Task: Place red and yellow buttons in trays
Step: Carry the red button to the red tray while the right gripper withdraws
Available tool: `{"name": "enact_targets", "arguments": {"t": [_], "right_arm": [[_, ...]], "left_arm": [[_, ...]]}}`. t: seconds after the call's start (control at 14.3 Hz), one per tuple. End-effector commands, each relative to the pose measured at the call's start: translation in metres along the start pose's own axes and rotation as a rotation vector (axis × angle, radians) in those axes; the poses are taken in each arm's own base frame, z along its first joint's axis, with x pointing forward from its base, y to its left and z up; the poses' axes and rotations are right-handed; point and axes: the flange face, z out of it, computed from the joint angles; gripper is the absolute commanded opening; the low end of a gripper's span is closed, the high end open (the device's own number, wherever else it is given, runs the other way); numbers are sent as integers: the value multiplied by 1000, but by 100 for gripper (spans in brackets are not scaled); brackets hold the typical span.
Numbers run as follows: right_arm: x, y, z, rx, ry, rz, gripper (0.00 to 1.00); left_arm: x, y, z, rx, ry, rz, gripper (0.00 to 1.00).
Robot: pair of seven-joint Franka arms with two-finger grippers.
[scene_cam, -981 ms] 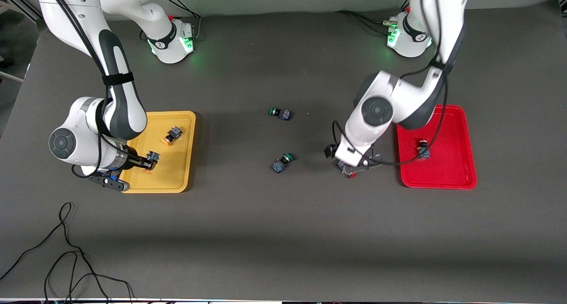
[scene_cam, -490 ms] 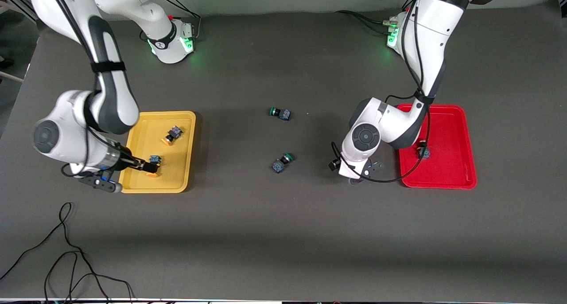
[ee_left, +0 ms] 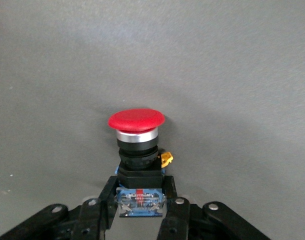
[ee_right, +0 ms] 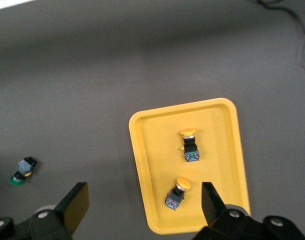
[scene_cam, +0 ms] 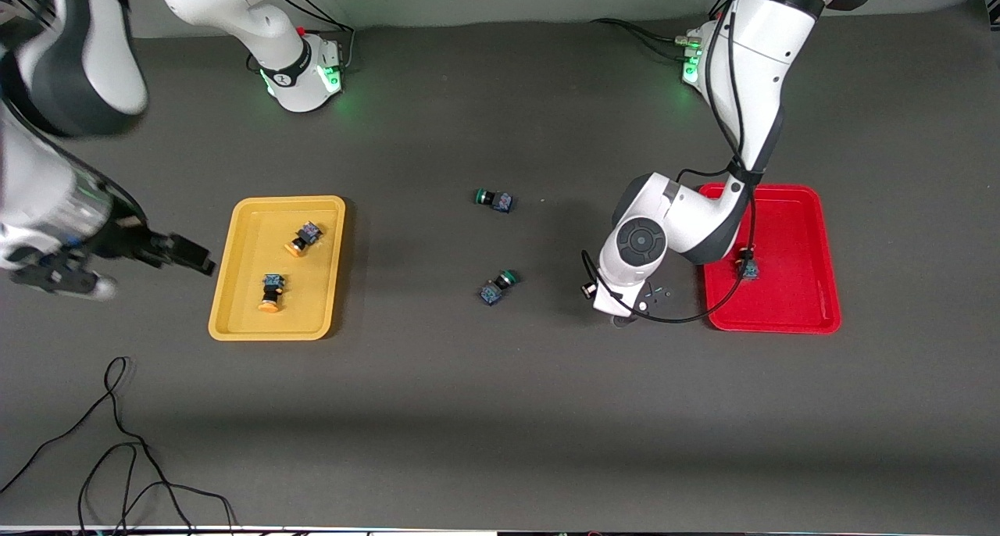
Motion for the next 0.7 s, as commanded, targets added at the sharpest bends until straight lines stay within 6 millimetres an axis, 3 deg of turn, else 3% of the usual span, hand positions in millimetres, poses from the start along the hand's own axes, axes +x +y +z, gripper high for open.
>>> {"name": "enact_targets", "arguments": {"t": [0.0,0.21,0.35,0.49,0.63], "right_arm": [[-19,6,-53,-22,21,-67,100],[-51,-7,-91,-21,-15,-116,100],[-56,-6,-90,-23,-33,-122,100],[-58,-5,-88,-28,-50,-126,100],[-56,8,-89,-29,-58,-177,100]], "left_arm": [[9,17,-54,34,0,23,7],[14,8,-153,76,-97,237,6],[25,-28,-211,48,-146,361,6],[49,-77,-237,65,-196,438,6],[83,-145,-243,59,-223,501,6]]}}
